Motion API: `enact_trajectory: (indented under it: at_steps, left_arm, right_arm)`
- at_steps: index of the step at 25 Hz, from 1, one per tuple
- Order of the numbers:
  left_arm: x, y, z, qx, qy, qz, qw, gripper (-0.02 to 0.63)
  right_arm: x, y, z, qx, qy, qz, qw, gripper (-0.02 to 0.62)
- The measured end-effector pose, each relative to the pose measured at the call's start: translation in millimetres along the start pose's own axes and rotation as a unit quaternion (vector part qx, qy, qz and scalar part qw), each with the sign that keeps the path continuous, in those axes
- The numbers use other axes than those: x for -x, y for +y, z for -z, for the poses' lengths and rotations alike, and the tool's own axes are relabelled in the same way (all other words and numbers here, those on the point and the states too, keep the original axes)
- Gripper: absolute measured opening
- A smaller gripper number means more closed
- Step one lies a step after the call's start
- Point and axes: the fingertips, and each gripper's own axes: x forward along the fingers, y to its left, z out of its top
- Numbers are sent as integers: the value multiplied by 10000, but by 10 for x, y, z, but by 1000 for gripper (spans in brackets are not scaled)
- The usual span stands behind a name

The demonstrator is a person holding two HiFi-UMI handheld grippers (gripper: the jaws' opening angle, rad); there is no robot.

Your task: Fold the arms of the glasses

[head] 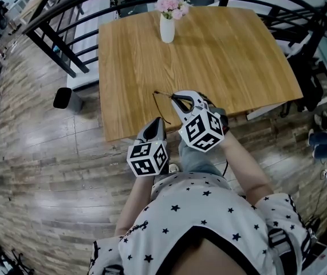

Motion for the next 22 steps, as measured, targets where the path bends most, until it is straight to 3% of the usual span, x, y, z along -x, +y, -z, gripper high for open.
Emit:
enact_trajectory:
  at_steps: [13, 22]
  left_arm:
    - [-176, -183, -15, -264, 263, 274, 9989, 8]
    - [-261, -202, -82, -343, 296, 251, 9987, 8]
  right_arm:
    - [7, 101, 8, -199, -109, -110, 9997, 21]
    - [8, 140, -25, -261, -208, -160, 9993, 21]
